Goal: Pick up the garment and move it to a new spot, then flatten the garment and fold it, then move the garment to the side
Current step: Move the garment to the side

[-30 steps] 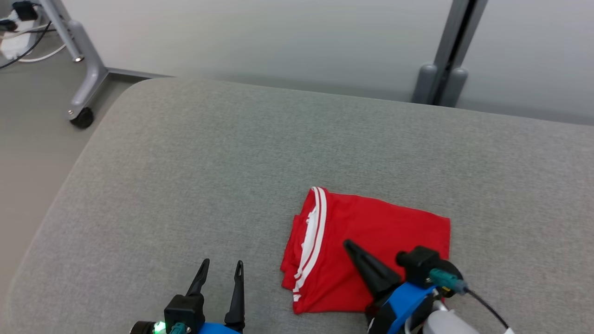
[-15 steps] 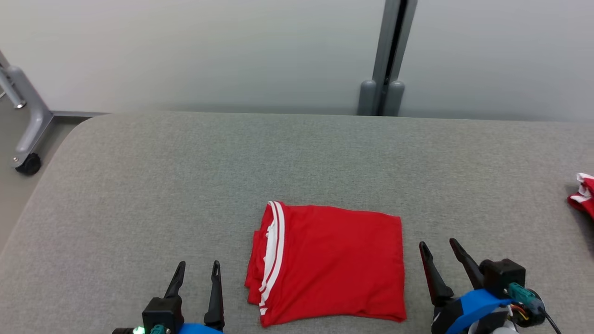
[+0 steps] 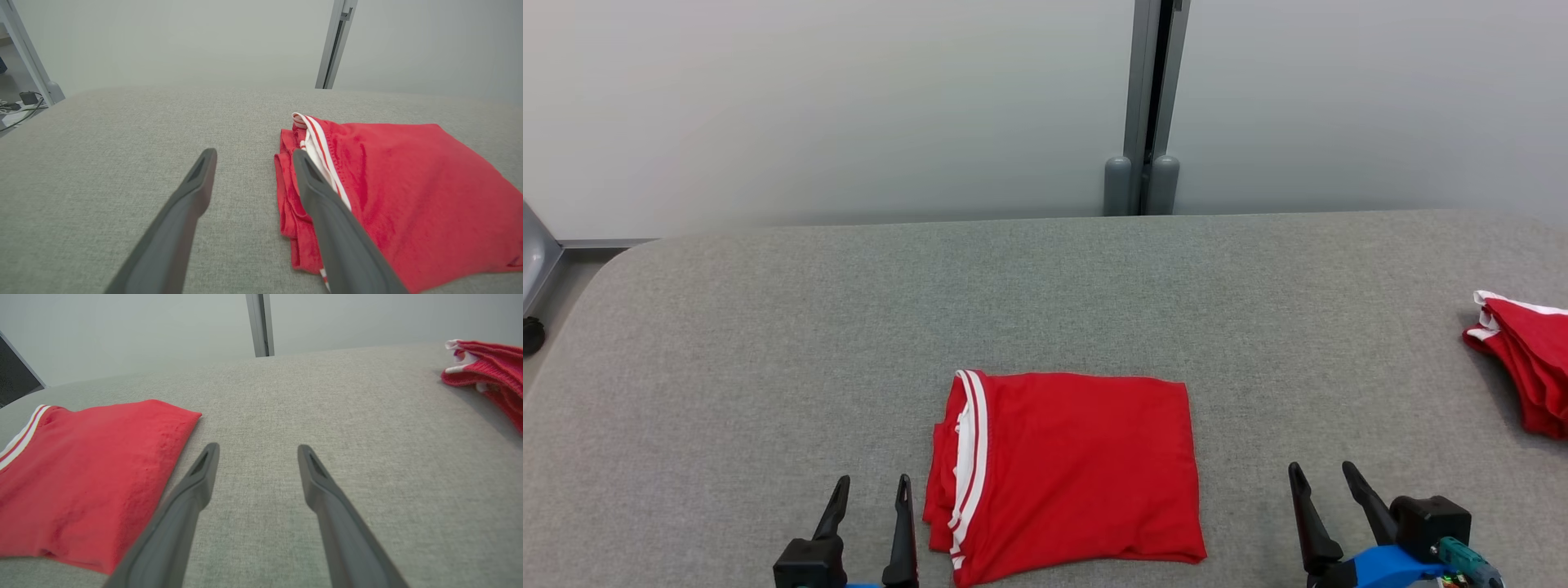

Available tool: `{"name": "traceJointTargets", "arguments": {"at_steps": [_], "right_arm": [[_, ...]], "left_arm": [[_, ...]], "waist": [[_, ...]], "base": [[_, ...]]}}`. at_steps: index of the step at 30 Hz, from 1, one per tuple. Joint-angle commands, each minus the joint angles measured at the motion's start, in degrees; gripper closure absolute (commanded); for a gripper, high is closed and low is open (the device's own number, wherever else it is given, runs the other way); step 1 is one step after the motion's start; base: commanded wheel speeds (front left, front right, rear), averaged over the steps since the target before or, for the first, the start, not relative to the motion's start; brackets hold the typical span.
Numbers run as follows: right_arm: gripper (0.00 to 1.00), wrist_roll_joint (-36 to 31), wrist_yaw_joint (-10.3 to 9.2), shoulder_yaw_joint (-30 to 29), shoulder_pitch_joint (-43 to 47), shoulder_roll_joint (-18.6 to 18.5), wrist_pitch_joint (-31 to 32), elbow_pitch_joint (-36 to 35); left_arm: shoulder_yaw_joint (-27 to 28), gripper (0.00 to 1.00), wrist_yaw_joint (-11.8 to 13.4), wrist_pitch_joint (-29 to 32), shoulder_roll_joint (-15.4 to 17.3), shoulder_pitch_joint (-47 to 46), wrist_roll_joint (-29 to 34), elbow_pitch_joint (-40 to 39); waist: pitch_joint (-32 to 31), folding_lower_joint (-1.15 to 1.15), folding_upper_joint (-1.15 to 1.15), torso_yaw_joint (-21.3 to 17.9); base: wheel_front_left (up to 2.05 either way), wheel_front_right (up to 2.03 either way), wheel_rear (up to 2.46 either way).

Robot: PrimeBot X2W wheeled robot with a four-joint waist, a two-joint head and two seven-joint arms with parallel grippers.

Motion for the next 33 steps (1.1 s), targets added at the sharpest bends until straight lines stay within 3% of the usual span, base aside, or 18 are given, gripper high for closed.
{"name": "traceJointTargets", "arguments": {"at_steps": [1,9,12,16,23,24,25,26,27,33], "right_arm": [[0.00,0.40,0.00,0.17,0.61,0.10,-0.25,0.04],[0.00,4.26,0.00,4.70,-2.51,0.09,-0.25,0.82],[0.00,6.39,0.00,8.38,-5.89,0.08,-0.24,3.76],[0.00,10.02,0.00,9.90,-10.26,0.02,-0.13,10.56],[0.00,9.92,0.01,12.15,-15.08,0.23,2.42,23.95],[0.17,10.47,0.02,13.16,-15.04,0.38,2.93,25.21],[0.17,10.47,0.02,13.16,-15.04,0.38,2.93,25.21],[0.80,11.03,0.02,13.81,-15.14,0.43,2.81,26.04],[1.00,11.38,0.01,14.58,-15.23,0.46,2.52,26.54],[1.00,11.88,-0.22,13.84,-15.36,-0.64,0.73,29.47]], "left_arm": [[0.03,0.00,-0.01,-0.27,0.03,0.50,-0.27,-0.25],[-1.50,0.00,-0.61,-0.27,0.03,-0.62,0.43,-0.03],[-2.40,0.00,-0.57,-0.27,0.04,-1.46,-0.06,0.40],[-3.62,0.00,-0.61,-0.27,0.02,-2.62,-1.23,0.07],[-5.55,0.00,0.00,-0.27,0.03,-4.16,-2.07,-0.59],[-5.50,0.00,0.16,-0.27,0.03,-4.31,-2.19,-0.71],[-5.50,0.00,0.16,-0.27,0.03,-4.31,-2.19,-0.71],[-5.42,0.00,0.27,-0.27,0.03,-4.35,-2.29,-0.84],[-5.31,0.00,0.34,-0.27,0.03,-4.30,-2.42,-0.96],[-5.59,0.00,0.29,-0.27,0.01,-3.72,-3.02,-1.41]], "waist": [[0.08,0.00,0.00,0.09],[1.52,0.00,0.00,2.04],[3.03,0.00,0.00,4.39],[4.51,0.00,0.00,7.18],[5.88,0.00,0.00,9.81],[5.99,0.00,0.00,9.69],[5.99,0.00,0.00,9.69],[6.02,0.00,0.00,9.40],[6.02,0.00,0.00,8.97],[4.58,0.00,0.00,2.11]], "base": [[0.00,0.00,0.00],[0.00,0.00,0.00],[0.00,0.00,0.00],[0.00,0.00,0.00],[0.00,0.00,0.00],[0.00,0.00,0.00],[0.00,0.00,0.00],[0.00,0.00,0.00],[0.00,0.00,0.00],[0.00,0.00,0.00]]}}
